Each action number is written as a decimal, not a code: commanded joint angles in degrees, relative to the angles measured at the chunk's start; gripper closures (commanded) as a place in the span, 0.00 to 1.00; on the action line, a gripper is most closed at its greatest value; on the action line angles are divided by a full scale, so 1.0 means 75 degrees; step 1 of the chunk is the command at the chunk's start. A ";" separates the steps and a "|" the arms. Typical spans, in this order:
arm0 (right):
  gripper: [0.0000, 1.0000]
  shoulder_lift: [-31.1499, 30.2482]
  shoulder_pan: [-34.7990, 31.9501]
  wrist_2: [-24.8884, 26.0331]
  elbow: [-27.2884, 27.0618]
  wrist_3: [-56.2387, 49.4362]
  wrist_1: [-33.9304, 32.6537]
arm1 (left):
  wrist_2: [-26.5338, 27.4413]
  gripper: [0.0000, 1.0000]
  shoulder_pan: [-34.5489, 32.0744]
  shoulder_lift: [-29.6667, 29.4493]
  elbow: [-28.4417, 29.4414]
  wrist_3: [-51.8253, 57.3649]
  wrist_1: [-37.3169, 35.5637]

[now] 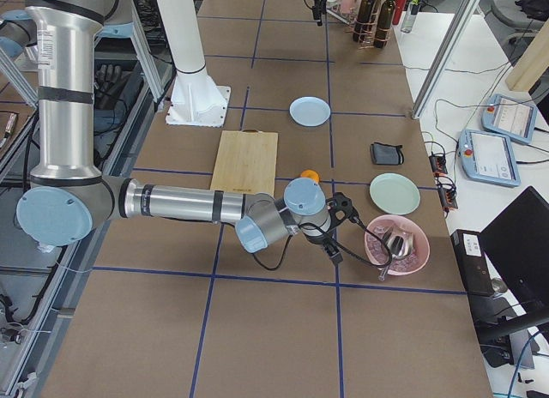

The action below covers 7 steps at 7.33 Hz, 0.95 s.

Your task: Pick orange to plate

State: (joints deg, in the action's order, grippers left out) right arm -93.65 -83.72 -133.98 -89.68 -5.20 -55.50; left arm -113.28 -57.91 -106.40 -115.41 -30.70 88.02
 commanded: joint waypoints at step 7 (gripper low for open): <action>0.00 0.1855 0.1464 -0.0079 -0.1987 0.1866 -0.4307 | -0.2756 0.00 -0.5261 0.3181 0.1492 0.5078 -0.0567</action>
State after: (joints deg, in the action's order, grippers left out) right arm -81.59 -77.68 -135.41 -102.38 1.89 -84.91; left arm -134.18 -94.11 -85.30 -103.24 6.76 84.44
